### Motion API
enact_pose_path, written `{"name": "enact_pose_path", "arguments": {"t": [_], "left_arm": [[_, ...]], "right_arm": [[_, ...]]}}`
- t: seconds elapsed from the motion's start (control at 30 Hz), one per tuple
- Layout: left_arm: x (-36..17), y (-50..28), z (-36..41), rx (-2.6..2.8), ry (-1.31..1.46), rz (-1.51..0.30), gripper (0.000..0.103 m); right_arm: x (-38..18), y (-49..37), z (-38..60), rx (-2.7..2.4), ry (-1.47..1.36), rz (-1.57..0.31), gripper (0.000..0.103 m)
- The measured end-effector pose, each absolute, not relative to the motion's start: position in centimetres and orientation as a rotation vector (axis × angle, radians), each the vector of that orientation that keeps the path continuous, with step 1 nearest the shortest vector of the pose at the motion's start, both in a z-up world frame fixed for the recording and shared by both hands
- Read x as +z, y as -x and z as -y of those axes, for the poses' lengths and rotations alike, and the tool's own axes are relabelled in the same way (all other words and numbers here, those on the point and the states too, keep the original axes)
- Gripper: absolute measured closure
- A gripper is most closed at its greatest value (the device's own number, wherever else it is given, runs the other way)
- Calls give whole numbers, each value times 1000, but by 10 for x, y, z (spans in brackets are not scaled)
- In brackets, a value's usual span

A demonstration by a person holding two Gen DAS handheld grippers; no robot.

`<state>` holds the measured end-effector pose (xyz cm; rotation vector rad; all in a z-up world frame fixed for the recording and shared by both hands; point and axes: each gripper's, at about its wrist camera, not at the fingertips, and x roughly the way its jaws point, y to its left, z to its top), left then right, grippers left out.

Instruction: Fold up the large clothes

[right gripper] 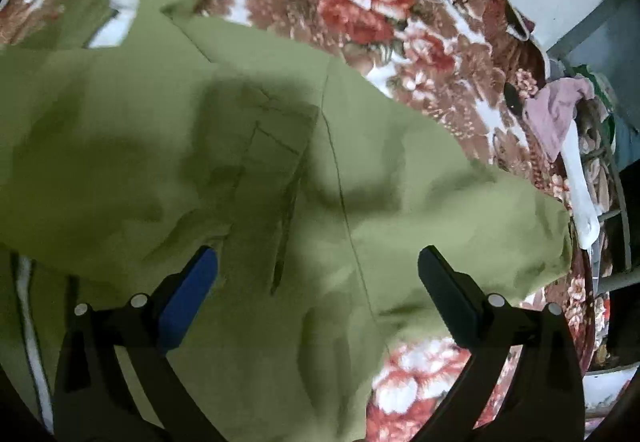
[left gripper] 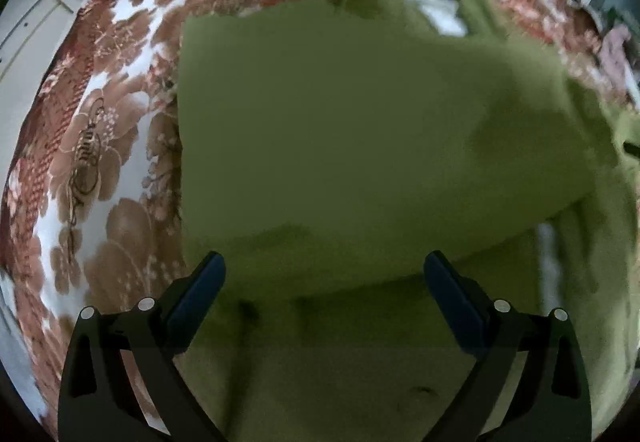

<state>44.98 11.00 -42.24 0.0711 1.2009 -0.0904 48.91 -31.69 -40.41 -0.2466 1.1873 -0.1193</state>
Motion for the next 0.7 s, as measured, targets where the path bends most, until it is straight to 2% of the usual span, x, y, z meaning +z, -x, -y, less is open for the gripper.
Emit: {"name": "enact_pose_path", "arguments": {"t": [0.17,0.37,0.7], "left_arm": [[-412,-429,-68,-124,-25,-1164,5],[-412,-418,18,-187,-158,-1136,5],[-410,-419,204,-227,-191,-1102,5]], "right_arm": [[-395,-462,346,-124,183,-1187,5],[-403,-434,417,-163,102,-1212,5],[-411,-405,605,-218,-74,-1252,5]]}}
